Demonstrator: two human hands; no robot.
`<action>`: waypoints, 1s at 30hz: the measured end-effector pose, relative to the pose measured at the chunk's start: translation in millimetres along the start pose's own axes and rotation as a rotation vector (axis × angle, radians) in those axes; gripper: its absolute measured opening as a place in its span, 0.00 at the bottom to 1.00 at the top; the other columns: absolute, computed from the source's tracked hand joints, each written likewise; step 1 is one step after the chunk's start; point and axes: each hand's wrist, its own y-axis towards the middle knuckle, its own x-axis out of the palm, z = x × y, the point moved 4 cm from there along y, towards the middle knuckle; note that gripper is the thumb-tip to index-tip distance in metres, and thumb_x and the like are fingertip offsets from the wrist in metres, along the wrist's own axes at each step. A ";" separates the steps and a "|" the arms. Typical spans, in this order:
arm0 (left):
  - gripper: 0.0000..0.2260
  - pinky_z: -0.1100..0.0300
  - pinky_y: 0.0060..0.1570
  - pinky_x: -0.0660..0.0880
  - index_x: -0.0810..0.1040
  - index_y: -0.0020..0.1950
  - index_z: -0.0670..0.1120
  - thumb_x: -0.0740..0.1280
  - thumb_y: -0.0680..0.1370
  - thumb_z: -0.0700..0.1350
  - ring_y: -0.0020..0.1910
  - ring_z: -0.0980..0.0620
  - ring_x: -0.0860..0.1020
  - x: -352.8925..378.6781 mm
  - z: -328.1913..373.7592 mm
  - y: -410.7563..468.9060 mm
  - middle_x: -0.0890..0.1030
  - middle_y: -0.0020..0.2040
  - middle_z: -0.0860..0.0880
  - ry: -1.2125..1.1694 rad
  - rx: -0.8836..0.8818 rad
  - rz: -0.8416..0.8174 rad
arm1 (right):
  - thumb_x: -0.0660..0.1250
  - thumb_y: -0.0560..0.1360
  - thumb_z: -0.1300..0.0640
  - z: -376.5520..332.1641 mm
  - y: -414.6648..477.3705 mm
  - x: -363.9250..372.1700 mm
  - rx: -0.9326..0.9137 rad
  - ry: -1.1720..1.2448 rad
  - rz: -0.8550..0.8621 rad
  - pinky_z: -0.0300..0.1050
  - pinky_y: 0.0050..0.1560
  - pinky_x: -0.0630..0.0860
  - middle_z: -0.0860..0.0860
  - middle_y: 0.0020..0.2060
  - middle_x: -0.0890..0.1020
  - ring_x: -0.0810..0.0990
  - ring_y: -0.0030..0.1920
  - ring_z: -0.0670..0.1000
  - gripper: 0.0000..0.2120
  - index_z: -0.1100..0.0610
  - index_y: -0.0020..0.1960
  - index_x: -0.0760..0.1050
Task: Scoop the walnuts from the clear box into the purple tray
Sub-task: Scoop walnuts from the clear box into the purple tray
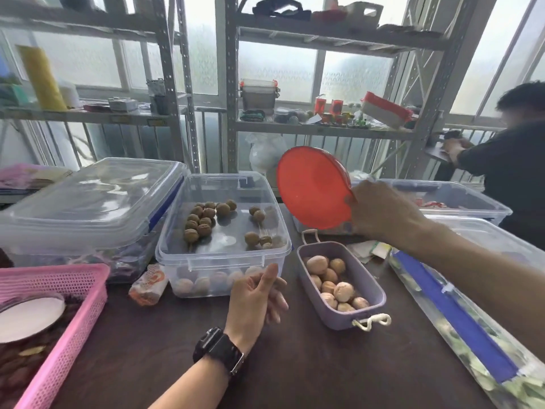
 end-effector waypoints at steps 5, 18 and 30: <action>0.30 0.67 0.17 0.62 0.81 0.41 0.33 0.64 0.74 0.62 0.17 0.48 0.71 -42.3 9.9 1.3 0.79 0.28 0.36 -0.057 -0.028 0.054 | 0.61 0.72 0.60 -88.4 36.3 14.7 -0.234 -0.131 0.102 0.46 0.37 0.71 0.54 0.40 0.80 0.82 0.42 0.59 0.09 0.57 0.49 0.76; 0.27 0.68 0.19 0.60 0.78 0.23 0.40 0.67 0.75 0.58 0.13 0.52 0.65 -58.4 13.1 9.1 0.70 0.16 0.42 -0.168 0.105 0.424 | 0.64 0.73 0.62 -197.9 121.9 76.4 -0.330 -0.442 0.023 0.46 0.42 0.75 0.53 0.50 0.83 0.82 0.50 0.56 0.12 0.55 0.55 0.80; 0.26 0.69 0.20 0.61 0.77 0.22 0.41 0.67 0.78 0.54 0.12 0.55 0.64 -61.0 12.6 12.1 0.70 0.15 0.46 -0.131 0.120 0.404 | 0.63 0.73 0.61 -226.6 129.2 111.0 -0.358 -0.197 -0.158 0.47 0.46 0.78 0.56 0.51 0.82 0.81 0.53 0.57 0.12 0.58 0.55 0.79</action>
